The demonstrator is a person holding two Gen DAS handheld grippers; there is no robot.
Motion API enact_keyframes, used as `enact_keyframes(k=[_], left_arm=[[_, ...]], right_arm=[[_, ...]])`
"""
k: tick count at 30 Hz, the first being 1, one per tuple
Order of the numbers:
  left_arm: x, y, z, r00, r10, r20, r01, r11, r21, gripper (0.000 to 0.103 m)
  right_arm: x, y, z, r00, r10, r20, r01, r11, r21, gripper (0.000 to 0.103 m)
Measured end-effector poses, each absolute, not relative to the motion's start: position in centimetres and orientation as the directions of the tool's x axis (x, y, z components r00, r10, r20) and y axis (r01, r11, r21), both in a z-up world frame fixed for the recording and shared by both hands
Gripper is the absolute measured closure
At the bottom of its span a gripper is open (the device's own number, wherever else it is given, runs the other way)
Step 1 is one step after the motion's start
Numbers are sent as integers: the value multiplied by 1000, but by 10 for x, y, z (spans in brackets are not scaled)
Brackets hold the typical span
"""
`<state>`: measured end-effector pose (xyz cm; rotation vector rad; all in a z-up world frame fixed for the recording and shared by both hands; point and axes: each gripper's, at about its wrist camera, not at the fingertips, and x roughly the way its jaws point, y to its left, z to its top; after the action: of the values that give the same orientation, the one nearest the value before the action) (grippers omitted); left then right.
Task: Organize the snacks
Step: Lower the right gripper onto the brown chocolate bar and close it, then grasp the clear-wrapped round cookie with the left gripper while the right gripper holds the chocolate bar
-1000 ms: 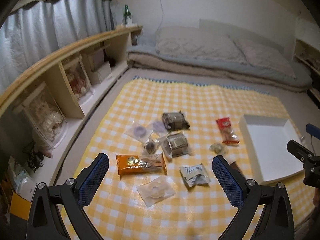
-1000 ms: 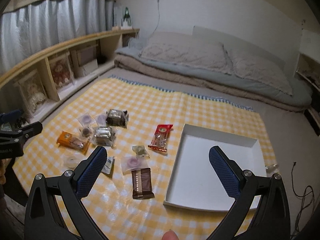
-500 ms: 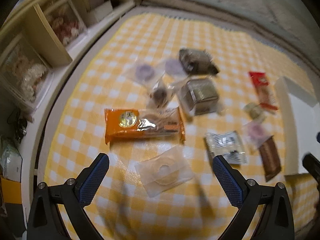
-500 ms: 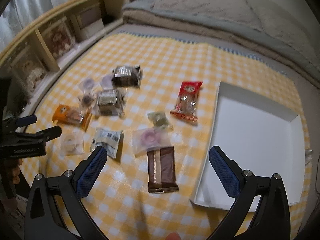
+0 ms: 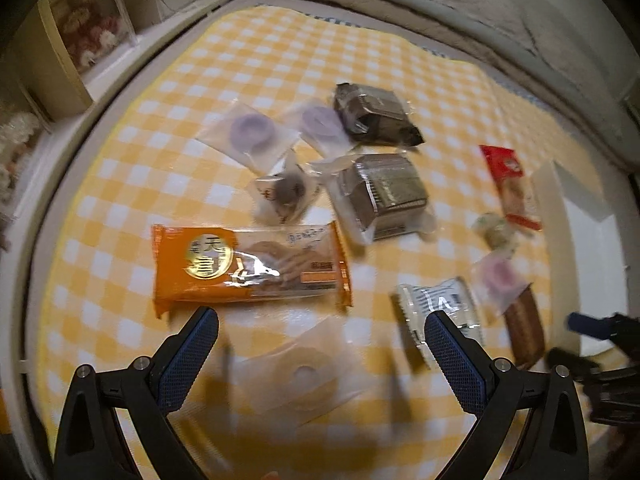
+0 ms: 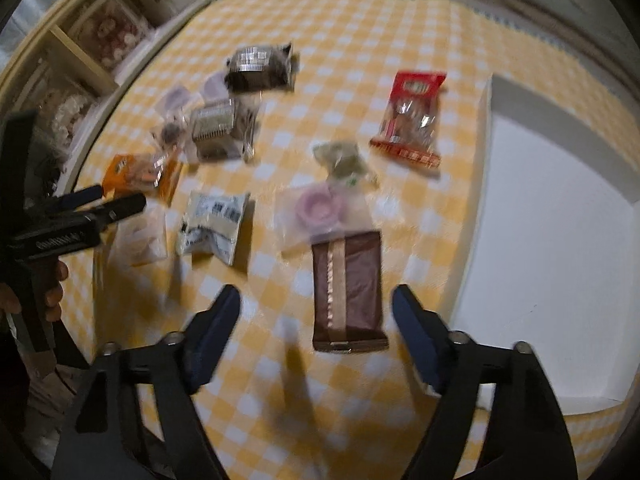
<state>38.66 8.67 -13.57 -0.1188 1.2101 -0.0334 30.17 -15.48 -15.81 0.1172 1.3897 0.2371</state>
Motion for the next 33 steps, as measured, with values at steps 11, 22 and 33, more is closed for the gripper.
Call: enact_keyframes(k=[11, 22, 33], left_arm=[[370, 91, -166, 224, -307, -925, 111, 951, -289, 0], [337, 79, -156, 114, -400, -909, 287, 890, -356, 0], [337, 62, -144, 294, -228, -928, 380, 919, -106, 0]], right_arm=[[314, -151, -188, 115, 124, -986, -149, 983, 107, 35], [317, -153, -210, 103, 73, -992, -187, 981, 53, 38], [313, -144, -214, 93, 56, -994, -216, 976, 35, 61]])
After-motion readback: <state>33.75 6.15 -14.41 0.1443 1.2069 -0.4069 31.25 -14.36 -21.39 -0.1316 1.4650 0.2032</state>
